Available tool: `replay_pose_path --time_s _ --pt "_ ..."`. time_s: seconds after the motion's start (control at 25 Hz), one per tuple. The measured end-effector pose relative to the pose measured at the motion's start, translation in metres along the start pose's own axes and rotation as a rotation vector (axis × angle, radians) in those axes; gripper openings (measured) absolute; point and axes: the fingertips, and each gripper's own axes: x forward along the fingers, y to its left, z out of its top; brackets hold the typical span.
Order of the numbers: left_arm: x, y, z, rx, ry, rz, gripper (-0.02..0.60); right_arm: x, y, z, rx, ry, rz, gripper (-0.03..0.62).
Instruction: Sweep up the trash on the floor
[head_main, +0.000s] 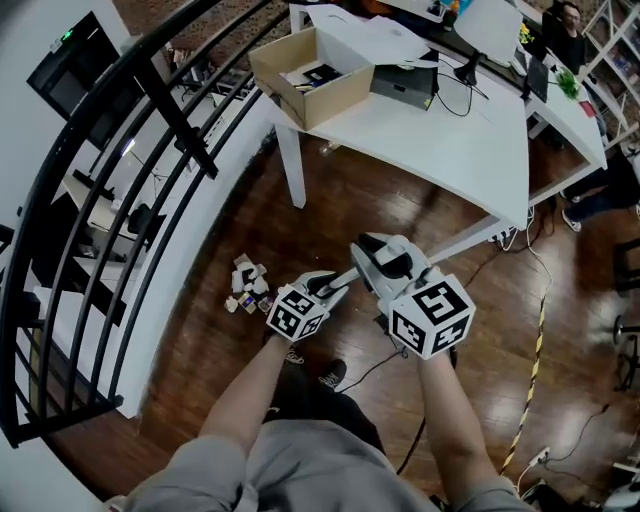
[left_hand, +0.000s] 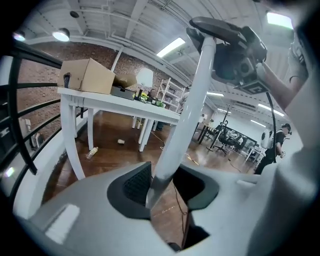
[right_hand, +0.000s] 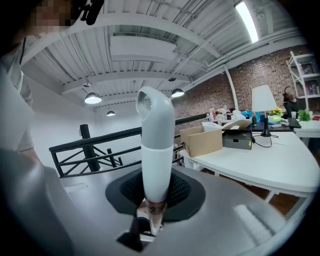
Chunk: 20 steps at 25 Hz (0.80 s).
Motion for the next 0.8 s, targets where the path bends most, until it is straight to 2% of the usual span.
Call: replay_pose_path --time_s 0.24,0.4,0.56,0.8 --pt "0.054 0.046 0.022 -0.04 -0.046 0.065 0.135 0.038 -0.066 -0.002 -0.03 0.055 0.052 0.057" --pt "0.088 0.075 0.032 -0.066 -0.036 0.082 0.135 0.066 -0.102 -0.005 -0.038 0.106 0.074 0.057" --pt "0.108 0.092 0.037 -0.117 -0.046 0.116 0.137 0.085 -0.126 -0.008 -0.048 0.141 0.109 0.057" --pt "0.152 0.112 0.044 -0.193 -0.055 0.189 0.137 0.106 -0.175 -0.016 -0.043 0.16 0.207 0.057"
